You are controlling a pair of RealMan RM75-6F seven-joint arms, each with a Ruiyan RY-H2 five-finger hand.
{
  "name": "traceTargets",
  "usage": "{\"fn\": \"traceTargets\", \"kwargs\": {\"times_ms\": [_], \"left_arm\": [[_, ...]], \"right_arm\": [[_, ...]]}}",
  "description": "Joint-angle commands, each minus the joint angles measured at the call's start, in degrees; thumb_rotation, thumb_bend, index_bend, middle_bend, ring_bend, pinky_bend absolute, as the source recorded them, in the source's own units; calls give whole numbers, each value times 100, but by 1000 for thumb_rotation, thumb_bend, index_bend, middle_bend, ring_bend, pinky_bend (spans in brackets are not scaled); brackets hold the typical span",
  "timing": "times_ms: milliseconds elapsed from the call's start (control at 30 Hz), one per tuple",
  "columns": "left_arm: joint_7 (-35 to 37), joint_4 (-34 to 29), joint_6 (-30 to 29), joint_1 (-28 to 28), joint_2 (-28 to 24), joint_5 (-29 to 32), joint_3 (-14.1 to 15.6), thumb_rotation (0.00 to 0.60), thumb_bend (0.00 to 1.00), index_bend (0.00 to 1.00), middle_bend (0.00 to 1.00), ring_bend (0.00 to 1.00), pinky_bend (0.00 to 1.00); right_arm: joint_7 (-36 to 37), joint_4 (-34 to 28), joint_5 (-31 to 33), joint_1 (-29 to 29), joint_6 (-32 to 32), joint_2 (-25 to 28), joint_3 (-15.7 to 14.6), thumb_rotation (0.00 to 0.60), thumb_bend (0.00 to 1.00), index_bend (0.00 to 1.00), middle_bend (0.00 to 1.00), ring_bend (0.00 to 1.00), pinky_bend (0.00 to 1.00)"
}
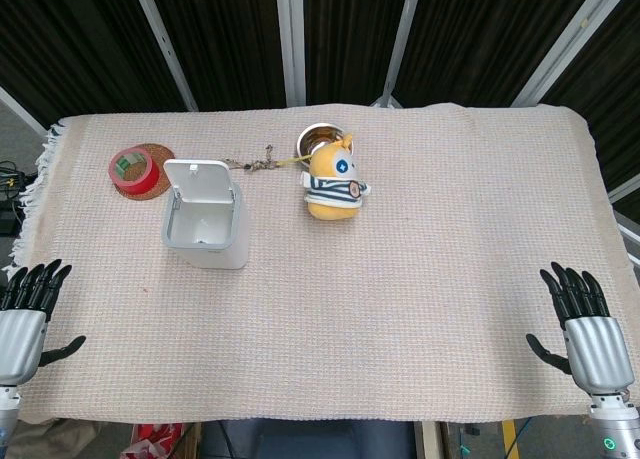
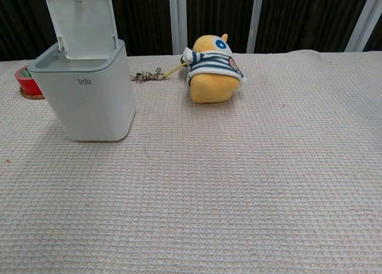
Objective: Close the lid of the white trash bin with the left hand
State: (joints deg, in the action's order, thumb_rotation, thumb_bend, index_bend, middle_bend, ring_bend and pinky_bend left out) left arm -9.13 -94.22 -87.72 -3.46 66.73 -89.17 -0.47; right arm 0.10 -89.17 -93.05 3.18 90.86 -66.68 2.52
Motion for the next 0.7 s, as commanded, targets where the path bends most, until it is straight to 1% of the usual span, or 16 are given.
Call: {"fn": "traceTargets", "kwargs": {"times_ms": [33,433,533,567,633,667,700], "left_arm": [[2,-1,2,1,0,1,0,600,0,0,0,0,0],[14,-29,-9,17,-30,2,2,600,0,0,0,0,0],[-15,-126,-26,-3,-90,28,-56,600,8,0,0,0,0],[-23,-212,-57,-24,-127,56,-124,600,20,0,0,0,1],[-54,-358,-82,-86,-190,131,-270,600,87,0,26,24,64],[-84,-450,-75,-134,-235,187,-360,600,149,0,97,95,168],[-118,-593,-29,-219,-310,276,-490,600,208,0,198,192,291]], "right_arm": [[0,0,-2,0,-1,0,-2,600,237,0,0,0,0],[-7,-3,-12,2,14,-16,5,600,237,0,0,0,0],[24,-13,6,8,9,-14,18,600,238,0,0,0,0],[37,-11,5,9,15,-13,22,600,237,0,0,0,0],[69,-17,11,9,12,-12,22,600,237,0,0,0,0],[86,-23,14,11,8,-11,23,600,237,0,0,0,0],[101,-27,18,15,2,-11,25,600,238,0,0,0,0]]}}
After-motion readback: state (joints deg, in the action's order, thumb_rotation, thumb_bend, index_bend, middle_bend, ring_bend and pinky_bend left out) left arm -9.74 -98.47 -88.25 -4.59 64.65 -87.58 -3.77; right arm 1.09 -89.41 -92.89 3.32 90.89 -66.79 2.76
